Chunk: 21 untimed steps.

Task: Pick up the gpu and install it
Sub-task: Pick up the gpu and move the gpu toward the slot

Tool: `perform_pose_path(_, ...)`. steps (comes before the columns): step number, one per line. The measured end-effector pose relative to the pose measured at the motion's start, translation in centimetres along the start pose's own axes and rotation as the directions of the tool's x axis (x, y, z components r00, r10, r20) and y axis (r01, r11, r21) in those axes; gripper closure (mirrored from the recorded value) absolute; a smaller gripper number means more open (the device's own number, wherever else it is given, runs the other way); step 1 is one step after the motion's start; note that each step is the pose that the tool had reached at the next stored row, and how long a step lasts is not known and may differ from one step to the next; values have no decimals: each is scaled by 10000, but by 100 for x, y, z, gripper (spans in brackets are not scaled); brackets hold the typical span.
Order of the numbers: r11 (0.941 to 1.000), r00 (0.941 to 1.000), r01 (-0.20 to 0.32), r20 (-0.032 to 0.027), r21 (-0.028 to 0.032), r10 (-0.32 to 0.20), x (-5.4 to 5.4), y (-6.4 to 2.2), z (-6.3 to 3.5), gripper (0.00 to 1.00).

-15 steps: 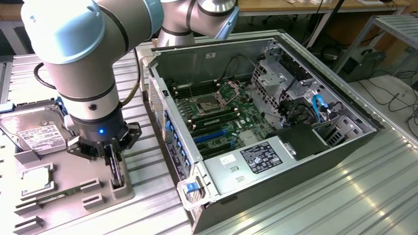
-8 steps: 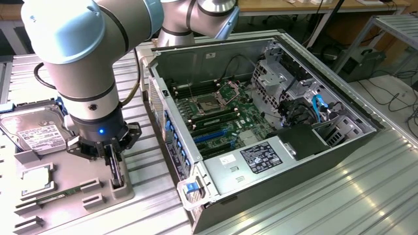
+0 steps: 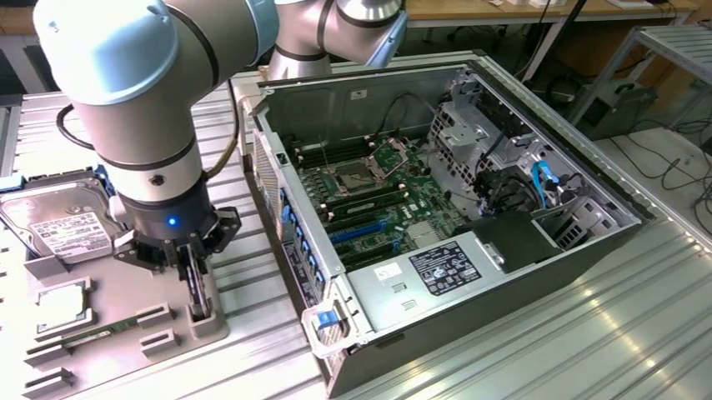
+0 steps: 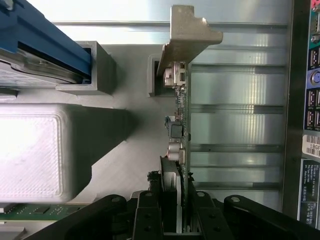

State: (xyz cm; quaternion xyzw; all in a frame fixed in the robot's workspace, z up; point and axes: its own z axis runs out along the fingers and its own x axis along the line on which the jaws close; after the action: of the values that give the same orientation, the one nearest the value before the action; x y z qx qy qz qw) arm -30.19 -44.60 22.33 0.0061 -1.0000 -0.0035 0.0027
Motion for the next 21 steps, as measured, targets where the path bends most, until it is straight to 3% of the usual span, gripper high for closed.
perform_pose_path(21, 10000, 10000, -1, 4, 0, 1, 2, 4, -451, 72)
